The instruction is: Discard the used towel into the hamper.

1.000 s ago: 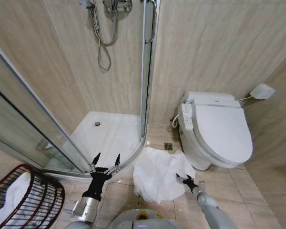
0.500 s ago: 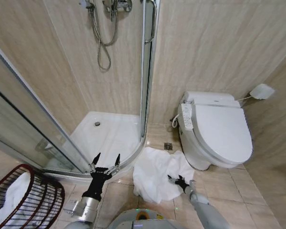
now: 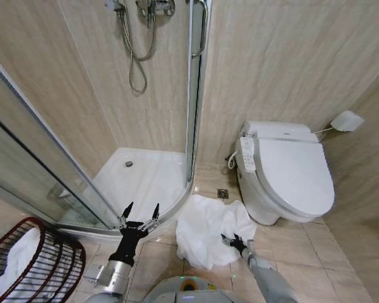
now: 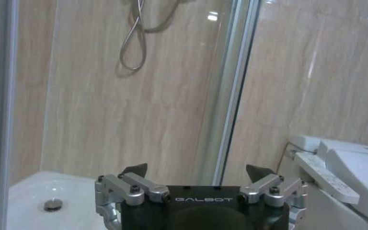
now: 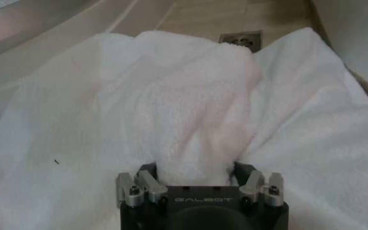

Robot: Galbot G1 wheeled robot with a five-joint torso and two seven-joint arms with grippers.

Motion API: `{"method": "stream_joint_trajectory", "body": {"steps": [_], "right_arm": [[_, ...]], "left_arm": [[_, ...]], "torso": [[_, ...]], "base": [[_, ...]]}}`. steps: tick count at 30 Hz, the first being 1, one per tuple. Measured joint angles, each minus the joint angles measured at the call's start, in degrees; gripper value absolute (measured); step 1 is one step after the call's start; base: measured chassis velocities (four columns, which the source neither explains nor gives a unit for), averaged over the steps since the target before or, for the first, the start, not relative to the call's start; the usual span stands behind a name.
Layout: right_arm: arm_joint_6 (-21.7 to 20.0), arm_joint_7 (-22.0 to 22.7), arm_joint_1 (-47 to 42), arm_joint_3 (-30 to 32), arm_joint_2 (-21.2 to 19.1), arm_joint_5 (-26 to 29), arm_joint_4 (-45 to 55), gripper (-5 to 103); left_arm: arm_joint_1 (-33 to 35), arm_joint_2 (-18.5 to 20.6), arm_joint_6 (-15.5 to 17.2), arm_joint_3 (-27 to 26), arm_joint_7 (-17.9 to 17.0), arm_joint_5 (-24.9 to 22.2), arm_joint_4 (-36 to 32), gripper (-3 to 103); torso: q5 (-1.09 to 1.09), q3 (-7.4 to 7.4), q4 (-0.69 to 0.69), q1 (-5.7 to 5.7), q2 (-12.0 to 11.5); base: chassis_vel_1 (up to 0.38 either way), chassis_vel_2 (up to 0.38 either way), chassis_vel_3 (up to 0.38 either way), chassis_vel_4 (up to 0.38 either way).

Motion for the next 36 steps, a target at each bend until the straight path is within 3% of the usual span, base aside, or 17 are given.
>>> {"method": "stream_joint_trajectory", "body": {"steps": [3,10,19,23,26,30,36], "right_arm": [[3.04,0.7,0.55,0.12,0.42,0.09,-1.93,68],[5.69,4.55,0.38,1.28,1.87,-3.29,-0.98,49],[8.23,3.47,0.58,4.81,3.21,-5.66,-0.68,30],[14.98,3.47,2.29,9.62,3.63,-13.76,-4.31,15],[17.17,2.5,3.24,11.3,3.69,-14.87,-6.12,9],[16.49,-0.48,1.41,11.61,3.6,-14.78,-4.15,8],[16.09,-0.92,-1.61,10.15,4.11,-11.44,0.62,8]], "left_arm": [[0.0,0.0,0.0,0.0,0.0,0.0,0.0,100],[0.0,0.0,0.0,0.0,0.0,0.0,0.0,100],[0.0,0.0,0.0,0.0,0.0,0.0,0.0,100],[0.0,0.0,0.0,0.0,0.0,0.0,0.0,100],[0.0,0.0,0.0,0.0,0.0,0.0,0.0,100],[0.0,0.0,0.0,0.0,0.0,0.0,0.0,100],[0.0,0.0,0.0,0.0,0.0,0.0,0.0,100]], "torso": [[0.0,0.0,0.0,0.0,0.0],[0.02,0.0,0.0,0.0,0.0],[0.01,0.0,0.0,0.0,0.0],[0.0,0.01,0.0,0.0,0.0],[0.01,0.0,0.03,0.0,0.0],[-0.01,0.0,-0.01,0.0,0.0],[0.02,0.0,0.01,0.0,0.0]], "base": [[0.0,0.0,0.0,0.0],[0.0,0.0,0.0,0.0],[0.0,0.0,0.0,0.0],[0.0,0.0,0.0,0.0],[0.0,0.0,0.0,0.0],[0.0,0.0,0.0,0.0],[0.0,0.0,0.0,0.0]]}}
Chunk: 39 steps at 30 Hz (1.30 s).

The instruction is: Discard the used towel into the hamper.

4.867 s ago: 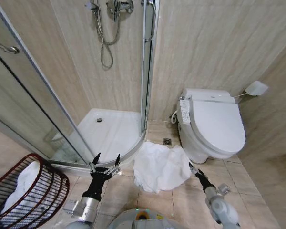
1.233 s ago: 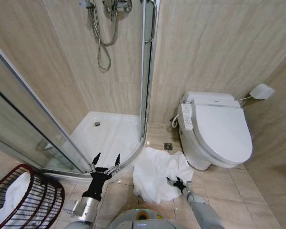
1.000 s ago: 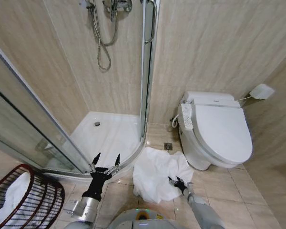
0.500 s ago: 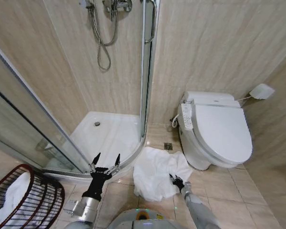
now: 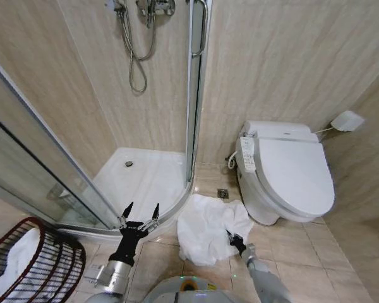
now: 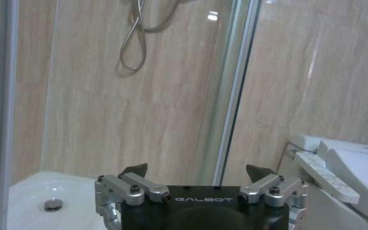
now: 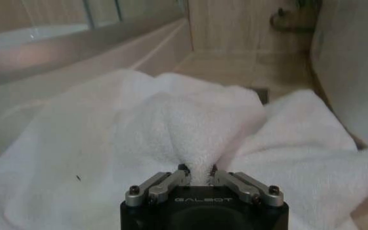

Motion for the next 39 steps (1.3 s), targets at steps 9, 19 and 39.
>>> {"method": "stream_joint_trajectory", "body": {"steps": [9,19,39], "right_arm": [[2.03,-1.6,-5.19,-0.56,-1.13,4.81,13.0,8],[0.72,-1.94,-15.07,0.81,-2.85,9.74,34.52,8],[-11.75,5.4,-26.77,5.09,-9.21,22.06,83.96,8]], "left_arm": [[0.0,0.0,0.0,0.0,0.0,0.0,0.0,100],[0.0,0.0,0.0,0.0,0.0,0.0,0.0,100],[0.0,0.0,0.0,0.0,0.0,0.0,0.01,100]], "torso": [[-0.02,0.0,-0.01,0.0,0.0],[-0.06,0.0,-0.02,0.0,0.0],[-0.03,0.0,-0.01,0.0,0.0]], "base": [[0.0,0.0,0.0,0.0],[0.0,0.0,0.0,0.0],[0.0,0.0,0.0,0.0]]}}
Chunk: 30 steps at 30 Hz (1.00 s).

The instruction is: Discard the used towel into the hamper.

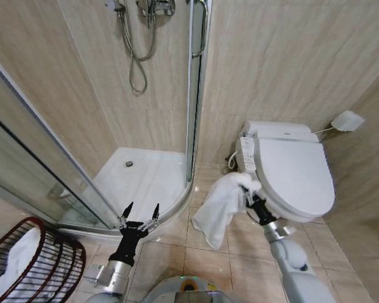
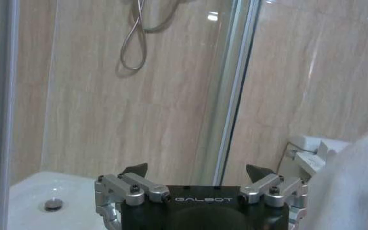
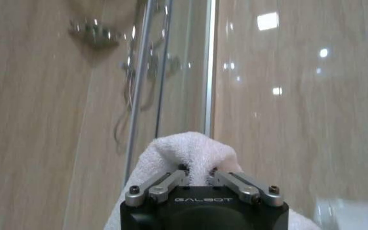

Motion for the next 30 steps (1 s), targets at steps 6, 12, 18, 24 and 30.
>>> {"method": "stream_joint_trajectory", "body": {"steps": [6,12,18,24,30], "right_arm": [[-3.34,2.27,-0.69,2.86,-2.76,2.91,8.79,8],[-5.55,4.86,-0.74,6.48,-5.97,5.2,16.41,8],[-8.44,8.84,-0.54,9.35,-8.39,9.83,22.03,8],[-8.96,11.49,-0.86,12.83,-9.98,14.01,25.01,8],[-8.3,11.67,-2.13,14.12,-9.69,15.83,25.78,8]], "left_arm": [[0.0,0.0,0.0,0.0,0.0,0.0,0.0,100],[0.0,0.0,0.0,0.0,0.0,0.0,0.0,100],[0.0,0.0,0.0,0.0,0.0,0.0,0.0,100],[0.0,0.0,0.0,0.0,0.0,0.0,0.0,100],[0.0,0.0,-0.01,0.0,0.0,0.0,0.0,100]], "torso": [[0.02,0.0,0.0,0.0,0.0],[0.01,0.0,0.0,0.0,0.0],[0.01,0.0,0.0,0.0,0.0],[0.01,0.0,0.0,0.0,0.0],[0.01,0.0,0.0,0.0,0.0]], "base": [[0.0,0.0,0.0,0.0],[0.0,0.0,0.0,0.0],[0.0,0.0,0.0,0.0],[0.0,0.0,0.0,0.0],[0.0,0.0,0.0,0.0]]}}
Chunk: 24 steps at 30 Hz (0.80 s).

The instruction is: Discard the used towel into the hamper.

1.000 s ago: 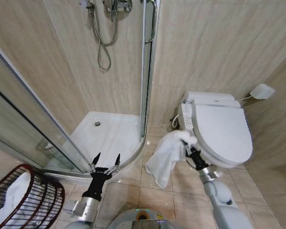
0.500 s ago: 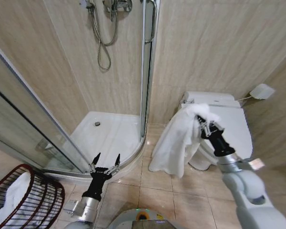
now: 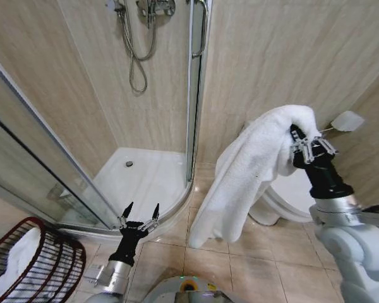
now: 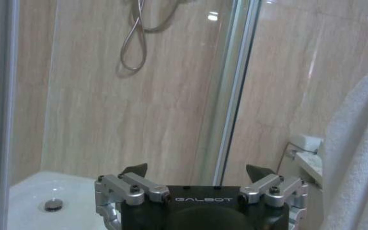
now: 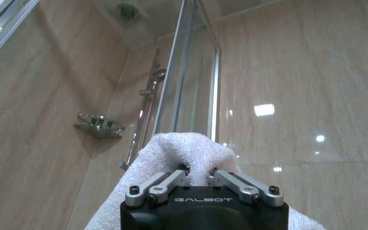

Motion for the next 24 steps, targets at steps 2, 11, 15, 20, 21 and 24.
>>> {"method": "stream_joint_trajectory", "body": {"steps": [2,11,15,20,21,24], "right_arm": [[0.55,-0.01,-0.41,0.29,0.27,0.22,0.05,8],[1.6,-1.02,-1.63,1.74,0.71,1.42,0.42,8],[1.72,-1.11,-1.84,1.93,0.96,1.42,0.44,8],[1.79,-1.52,-2.05,2.12,1.02,1.52,0.66,8],[1.79,-1.52,-2.05,2.12,1.02,1.52,0.66,8],[1.79,-1.62,-2.11,2.41,0.96,1.93,1.03,8]], "left_arm": [[0.0,0.0,0.0,0.0,0.0,0.0,0.0,100],[0.0,0.0,0.0,0.0,0.0,0.0,0.0,100],[0.0,0.0,0.0,0.0,0.0,0.0,0.0,100],[0.0,0.0,0.01,0.0,0.0,0.0,0.0,100],[0.0,0.0,0.01,0.0,0.0,0.0,0.0,100],[0.0,0.0,0.0,0.0,0.0,0.0,0.0,100]], "torso": [[0.0,0.0,0.0,0.0,0.0],[0.0,-0.06,0.0,-0.06,-0.11],[0.0,-0.22,0.0,-0.2,-0.41],[0.0,-0.46,0.0,-0.41,-0.85],[0.0,-0.46,0.0,-0.41,-0.85],[0.0,-0.63,0.0,-0.54,-1.19]], "base": [[0.0,0.0,0.0,0.0],[0.0,0.0,0.0,0.0],[0.014,0.013,0.011,0.011],[0.064,0.065,0.07,0.056],[0.07,0.073,0.081,0.062],[0.074,0.08,0.076,0.086]]}}
